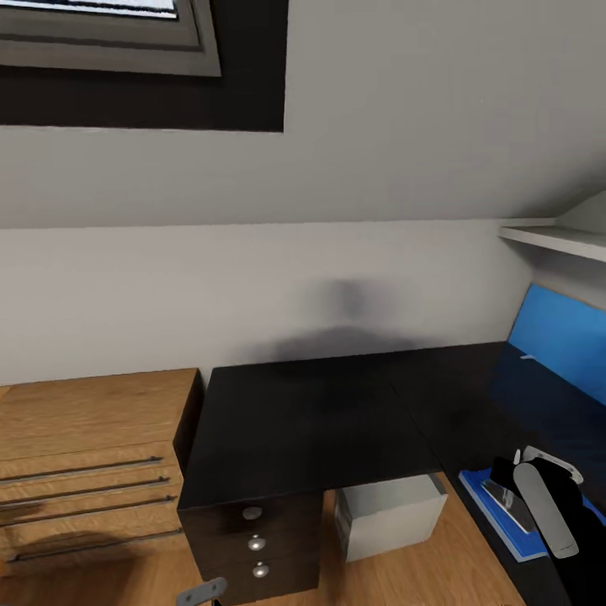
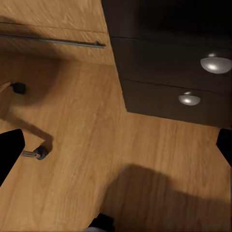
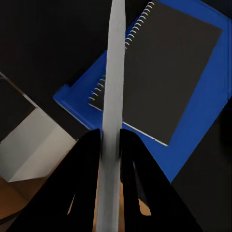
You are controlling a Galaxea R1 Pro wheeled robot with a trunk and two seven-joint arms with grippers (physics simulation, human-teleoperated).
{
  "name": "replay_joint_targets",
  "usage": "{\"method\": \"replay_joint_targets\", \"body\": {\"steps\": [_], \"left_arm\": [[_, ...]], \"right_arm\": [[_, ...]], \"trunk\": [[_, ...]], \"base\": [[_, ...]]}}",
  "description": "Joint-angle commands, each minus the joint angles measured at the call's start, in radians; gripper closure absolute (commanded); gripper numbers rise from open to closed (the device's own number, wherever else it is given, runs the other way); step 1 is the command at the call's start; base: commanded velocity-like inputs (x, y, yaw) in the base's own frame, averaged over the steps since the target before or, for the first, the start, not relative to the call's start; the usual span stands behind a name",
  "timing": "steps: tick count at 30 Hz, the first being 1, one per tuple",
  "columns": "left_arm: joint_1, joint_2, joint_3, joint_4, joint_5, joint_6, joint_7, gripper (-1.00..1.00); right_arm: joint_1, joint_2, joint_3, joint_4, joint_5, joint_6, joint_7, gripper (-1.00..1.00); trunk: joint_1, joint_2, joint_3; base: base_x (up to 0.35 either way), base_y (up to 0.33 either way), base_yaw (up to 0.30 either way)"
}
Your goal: In the bedroom, organize the workspace by keeping the computer under the desk, ensuring the monitor is on the desk, placing the keyboard on the desk next to the monitor, placing the mouse on the desk next to the keyboard, moving the folder from the swivel chair onto the desk next to the mouse, stacking the notebook on top of the folder with the pen on top of the notebook, and positioning the swivel chair next to the desk.
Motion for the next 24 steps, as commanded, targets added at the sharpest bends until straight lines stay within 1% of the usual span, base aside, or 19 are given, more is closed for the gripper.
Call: {"method": "replay_joint_targets", "body": {"steps": [1, 5, 10, 13, 14, 15, 16, 17, 19, 21, 24], "left_arm": [[-0.002, 0.000, -0.006, -0.001, 0.009, -0.005, 0.006, -1.00], [-0.002, -0.003, -0.008, 0.002, 0.009, -0.006, 0.006, -1.00], [-0.002, -0.005, -0.010, 0.010, 0.008, -0.039, 0.006, -1.00], [-0.002, -0.005, -0.011, 0.015, 0.007, -0.048, 0.005, -1.00], [-0.002, -0.005, -0.013, 0.016, 0.007, -0.049, 0.005, -1.00], [-0.002, -0.005, -0.027, 0.016, 0.007, -0.052, 0.006, -1.00], [-0.002, -0.005, -0.030, 0.017, 0.007, -0.052, 0.006, -1.00], [-0.002, -0.003, -0.035, 0.011, 0.008, -0.046, 0.006, -1.00], [-0.002, -0.015, -0.047, 0.000, 0.003, -0.035, 0.005, -1.00], [-0.002, -0.026, -0.058, -0.012, 0.001, -0.036, 0.005, -1.00], [-0.002, -0.043, -0.070, -0.028, -0.001, -0.052, 0.006, -1.00]], "right_arm": [[-0.001, 0.000, 0.000, -0.001, -0.012, 0.000, -0.010, 1.00], [-0.001, 0.000, 0.000, -0.001, -0.012, 0.000, -0.010, 1.00], [-0.001, 0.000, 0.000, -0.002, -0.012, 0.000, -0.010, 1.00], [-0.001, 0.001, 0.001, -0.003, -0.013, 0.000, -0.010, 1.00], [0.000, 0.001, 0.002, -0.003, -0.013, 0.000, -0.009, 1.00], [-0.001, 0.004, 0.005, -0.004, -0.012, 0.000, -0.009, 1.00], [-0.001, 0.005, 0.009, -0.005, -0.012, 0.000, -0.008, 1.00], [-0.007, 0.011, 0.014, 0.001, -0.005, -0.004, -0.012, 1.00], [-0.018, 0.015, 0.024, 0.012, 0.007, -0.015, -0.010, 1.00], [-0.029, 0.015, 0.020, 0.024, 0.019, -0.025, -0.009, 1.00], [-0.038, 0.013, 0.016, 0.040, 0.014, -0.039, -0.007, 1.00]], "trunk": [[0.000, -0.002, -0.001], [0.000, -0.002, 0.004], [0.000, -0.002, 0.008], [0.000, -0.002, 0.009], [0.000, -0.002, 0.009], [0.000, -0.002, 0.009], [0.000, -0.002, 0.009], [0.000, -0.002, 0.009], [0.000, -0.002, 0.009], [0.000, -0.002, 0.009], [0.000, -0.002, 0.009]], "base": [[0.000, 0.000, -0.217], [0.000, 0.000, -0.220], [0.000, 0.000, -0.240], [0.000, 0.000, -0.138], [0.000, 0.000, -0.049], [0.000, 0.000, -0.013], [0.000, 0.000, -0.008], [0.000, 0.000, 0.000], [0.000, 0.000, 0.000], [0.000, 0.000, 0.000], [0.000, 0.000, 0.000]]}}
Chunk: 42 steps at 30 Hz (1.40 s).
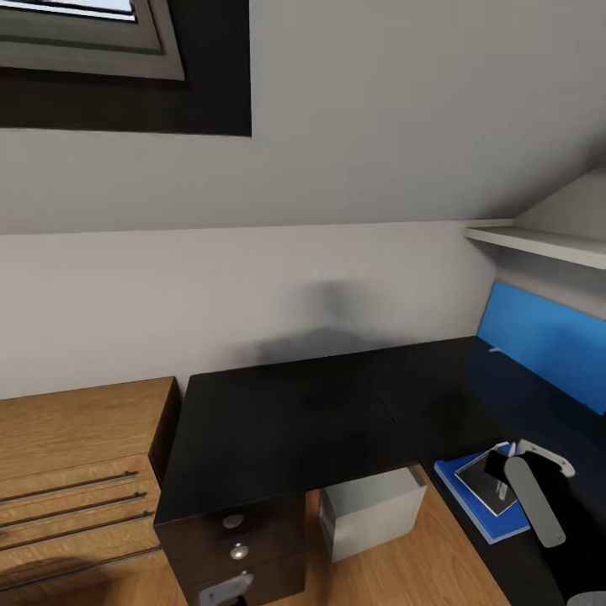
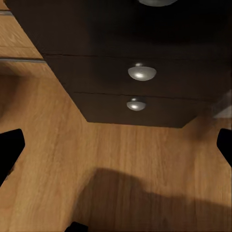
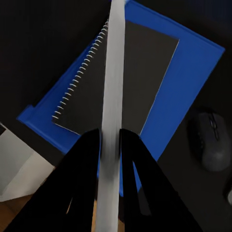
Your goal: In the bedroom, organize the workspace by keeping the computer under the desk, ensuring the monitor is on the desk, placing the keyboard on the desk next to the monitor, placing the mouse on the desk next to the keyboard, moving the folder from the swivel chair onto the desk next to the mouse, stacking the notebook on top of the folder with the pen on top of the notebook, and positioning the swivel chair next to the desk.
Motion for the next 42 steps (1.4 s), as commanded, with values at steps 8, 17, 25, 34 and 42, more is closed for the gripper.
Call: {"method": "replay_joint_targets", "body": {"steps": [8, 17, 25, 34, 42], "left_arm": [[-0.002, -0.044, -0.009, -0.025, 0.010, -0.029, 0.005, -1.00], [-0.002, -0.057, -0.010, -0.024, 0.010, -0.029, 0.005, -1.00], [-0.002, -0.058, -0.010, -0.022, 0.010, -0.029, 0.005, -1.00], [-0.002, -0.058, -0.010, -0.022, 0.010, -0.029, 0.005, -1.00], [-0.002, -0.059, -0.010, -0.022, 0.009, -0.029, 0.005, -1.00]], "right_arm": [[-0.002, -0.001, 0.000, 0.011, -0.011, -0.035, -0.009, 1.00], [-0.002, -0.001, 0.001, 0.012, 0.003, -0.037, -0.010, 1.00], [-0.002, -0.001, 0.005, 0.040, 0.018, -0.037, -0.010, 1.00], [-0.002, -0.001, 0.008, 0.044, 0.020, -0.038, -0.010, 1.00], [-0.002, -0.002, 0.007, 0.094, 0.020, -0.074, -0.009, 1.00]], "trunk": [[0.000, -0.002, -0.002], [0.000, -0.002, -0.002], [0.000, -0.002, -0.002], [0.000, -0.002, -0.002], [0.000, -0.002, -0.002]], "base": [[0.000, 0.000, 0.000], [0.000, 0.000, 0.000], [0.000, 0.000, 0.000], [0.010, 0.000, 0.000], [0.192, 0.000, 0.000]]}}
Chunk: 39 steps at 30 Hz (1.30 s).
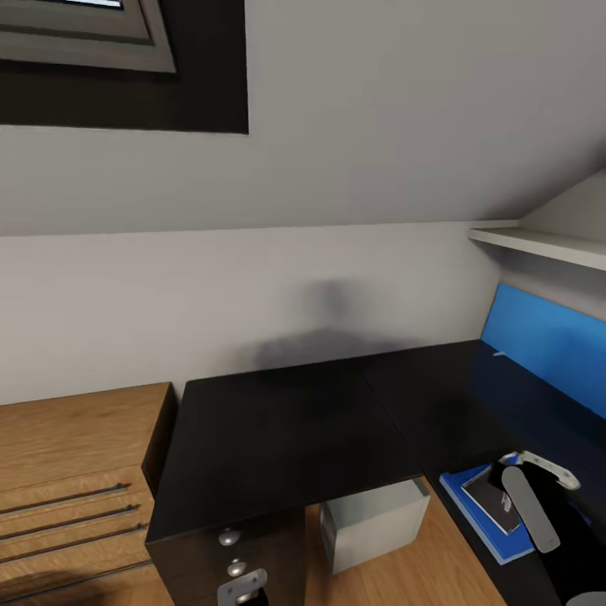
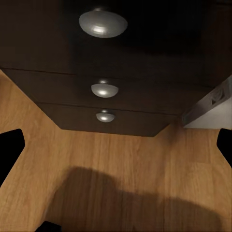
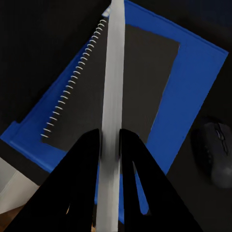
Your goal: In the bedroom, organize the workspace by keeping the computer under the desk, ensuring the monitor is on the desk, placing the keyboard on the desk next to the monitor, placing the mouse on the desk next to the keyboard, moving the folder from the swivel chair onto the desk next to the mouse, stacking the notebook on top of the folder with the pen on top of the notebook, and positioning the swivel chair next to the desk.
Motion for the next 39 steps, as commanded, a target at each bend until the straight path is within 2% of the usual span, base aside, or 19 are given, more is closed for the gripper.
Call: {"method": "replay_joint_targets", "body": {"steps": [1, 3, 8, 10, 12, 15, 18, 25, 32, 39], "left_arm": [[-0.002, 0.001, -0.004, 0.000, 0.011, -0.010, 0.004, -1.00], [-0.002, 0.000, -0.004, 0.000, 0.011, -0.010, 0.004, -1.00], [-0.002, 0.000, -0.004, 0.000, 0.011, -0.010, 0.004, -1.00], [-0.002, 0.000, -0.006, 0.000, 0.011, -0.010, 0.004, -1.00], [-0.002, 0.000, -0.007, 0.000, 0.011, -0.010, 0.004, -1.00], [-0.002, 0.000, -0.007, 0.000, 0.012, -0.010, 0.004, -1.00], [-0.002, 0.000, -0.007, 0.001, 0.011, -0.010, 0.003, -1.00], [-0.002, 0.000, -0.007, 0.001, 0.011, -0.010, 0.004, -1.00], [-0.002, 0.000, -0.010, 0.001, 0.011, -0.010, 0.004, -1.00], [-0.002, 0.001, -0.069, 0.001, 0.009, -0.011, 0.006, -1.00]], "right_arm": [[-0.001, -0.001, 0.001, 0.013, -0.009, -0.011, -0.008, 1.00], [-0.004, -0.002, 0.002, 0.047, -0.008, -0.043, -0.008, 1.00], [-0.023, -0.005, 0.002, 0.099, -0.008, -0.062, -0.005, 1.00], [-0.052, -0.008, 0.003, 0.162, 0.014, -0.110, 0.026, 1.00], [-0.067, -0.009, 0.003, 0.210, 0.071, -0.148, 0.076, 1.00], [-0.076, -0.007, 0.001, 0.238, 0.131, -0.168, 0.124, 1.00], [-0.079, -0.006, 0.001, 0.247, 0.152, -0.175, 0.141, 1.00], [-0.081, -0.007, 0.000, 0.254, 0.161, -0.178, 0.149, 1.00], [-0.129, -0.009, -0.001, 0.351, 0.165, -0.180, 0.167, 1.00], [-0.156, -0.017, -0.001, 0.414, 0.170, -0.215, 0.207, 1.00]], "trunk": [[0.000, -0.001, -0.002], [0.000, -0.001, -0.002], [0.000, -0.001, -0.002], [0.000, -0.001, -0.002], [0.000, -0.001, -0.002], [0.000, -0.001, -0.002], [0.000, -0.001, -0.002], [0.000, -0.001, -0.002], [0.000, -0.001, -0.002], [0.000, -0.001, -0.002]], "base": [[0.055, 0.000, 0.000], [0.021, 0.000, 0.000], [0.005, 0.000, 0.000], [0.000, 0.000, 0.000], [0.000, 0.000, 0.000], [0.000, 0.000, 0.000], [0.000, 0.000, 0.000], [0.000, 0.000, 0.000], [0.000, 0.000, 0.000], [0.000, 0.000, 0.000]]}}
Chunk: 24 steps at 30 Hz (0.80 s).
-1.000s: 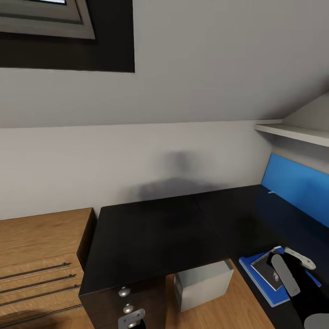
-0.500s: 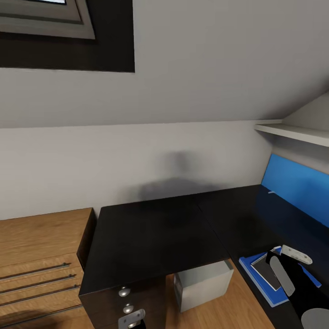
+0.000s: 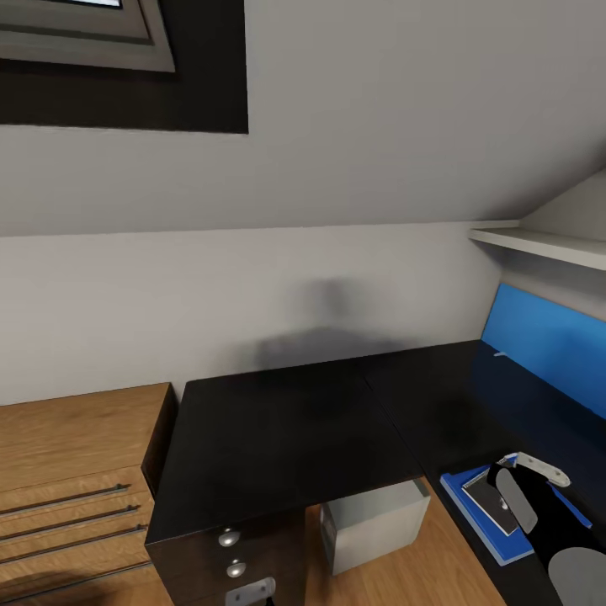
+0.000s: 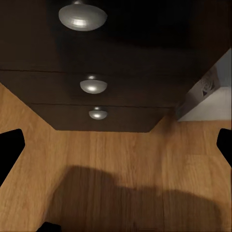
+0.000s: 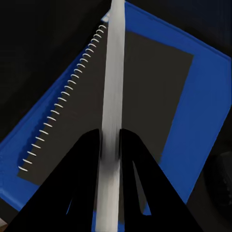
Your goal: In the bedroom, organize the workspace by keeping the computer under the desk, ensuring the monitor is on the desk, placing the keyboard on the desk next to the monitor, placing the mouse on the desk next to the keyboard, moving the folder from the swivel chair onto the desk next to the mouse, stacking the notebook on top of the folder with the pen on top of the notebook, and positioning the swivel chair next to the desk.
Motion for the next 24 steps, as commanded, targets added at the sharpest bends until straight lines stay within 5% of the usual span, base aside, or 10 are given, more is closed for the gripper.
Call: {"method": "replay_joint_targets", "body": {"steps": [1, 15, 24], "left_arm": [[-0.002, 0.000, -0.007, 0.000, 0.010, -0.010, 0.004, -1.00], [-0.002, 0.000, -0.012, 0.000, 0.010, -0.010, 0.004, -1.00], [-0.002, 0.000, -0.012, 0.000, 0.012, -0.010, 0.004, -1.00]], "right_arm": [[-0.001, -0.001, 0.000, 0.000, -0.009, 0.000, -0.005, 1.00], [-0.007, -0.002, 0.000, 0.013, -0.008, -0.005, -0.003, 1.00], [-0.083, -0.004, 0.002, 0.171, 0.011, -0.085, -0.002, 1.00]], "trunk": [[0.000, -0.001, -0.002], [0.000, -0.001, -0.002], [0.000, -0.001, -0.002]], "base": [[0.000, 0.000, 0.000], [0.074, 0.000, 0.000], [0.002, 0.000, 0.000]]}}
